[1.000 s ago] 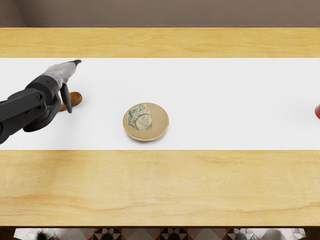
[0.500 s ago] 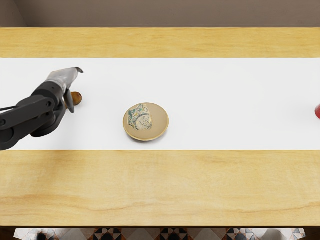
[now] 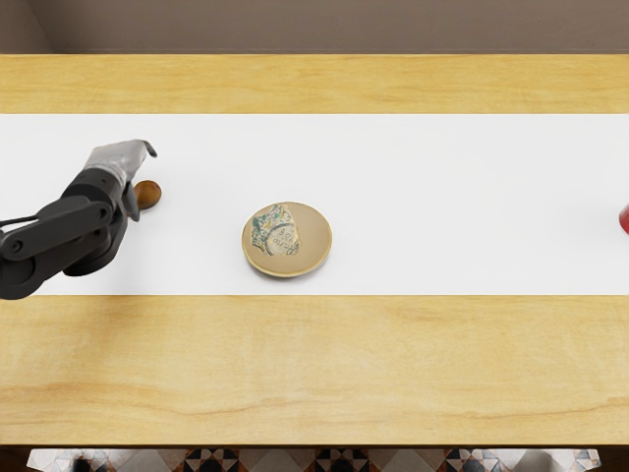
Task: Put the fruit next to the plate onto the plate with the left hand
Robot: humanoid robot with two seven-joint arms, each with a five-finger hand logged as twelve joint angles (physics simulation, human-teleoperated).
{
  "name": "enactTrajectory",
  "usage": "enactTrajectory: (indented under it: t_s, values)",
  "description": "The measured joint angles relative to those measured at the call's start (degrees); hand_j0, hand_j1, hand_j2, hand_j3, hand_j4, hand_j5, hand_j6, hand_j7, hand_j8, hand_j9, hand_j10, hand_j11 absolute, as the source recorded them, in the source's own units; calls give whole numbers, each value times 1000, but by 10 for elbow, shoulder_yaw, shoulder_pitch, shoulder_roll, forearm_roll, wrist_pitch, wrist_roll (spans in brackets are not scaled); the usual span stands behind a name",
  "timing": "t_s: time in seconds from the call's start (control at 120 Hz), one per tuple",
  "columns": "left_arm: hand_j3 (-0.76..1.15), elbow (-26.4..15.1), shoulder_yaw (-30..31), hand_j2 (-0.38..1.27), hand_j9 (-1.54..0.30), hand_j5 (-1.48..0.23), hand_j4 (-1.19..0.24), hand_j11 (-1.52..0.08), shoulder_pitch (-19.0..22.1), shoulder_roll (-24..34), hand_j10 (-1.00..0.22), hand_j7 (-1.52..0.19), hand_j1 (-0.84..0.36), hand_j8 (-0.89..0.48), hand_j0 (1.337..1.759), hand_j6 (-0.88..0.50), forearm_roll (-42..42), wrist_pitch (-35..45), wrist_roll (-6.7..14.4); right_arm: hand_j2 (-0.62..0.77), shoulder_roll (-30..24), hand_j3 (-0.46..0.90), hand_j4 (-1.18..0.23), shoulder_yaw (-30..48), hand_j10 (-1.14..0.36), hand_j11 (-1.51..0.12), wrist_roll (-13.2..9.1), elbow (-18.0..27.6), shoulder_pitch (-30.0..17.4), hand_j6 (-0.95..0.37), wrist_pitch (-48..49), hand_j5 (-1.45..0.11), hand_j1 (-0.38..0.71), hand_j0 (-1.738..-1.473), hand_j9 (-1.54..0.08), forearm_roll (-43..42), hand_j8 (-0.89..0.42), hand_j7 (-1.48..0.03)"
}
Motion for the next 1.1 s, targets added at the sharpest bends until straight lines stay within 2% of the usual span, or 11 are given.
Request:
enactTrajectory:
  t_s: [0.375, 1.1]
  values:
    - [0, 1, 11, 85, -527, -528, -409, -527, -1, -3, -409, -527, -134, -410, 1658, -410, -1, -2, 0, 0, 0, 0, 0, 0, 0, 0, 0, 0, 0, 0, 0, 0, -349, -1658, 0, 0, 0, 0]
    - [0, 1, 21, 103, -635, -634, -492, -635, -1, -3, -491, -635, -233, -492, 1658, -480, -4, -7, 0, 0, 0, 0, 0, 0, 0, 0, 0, 0, 0, 0, 0, 0, -349, -1658, 0, 0, 0, 0]
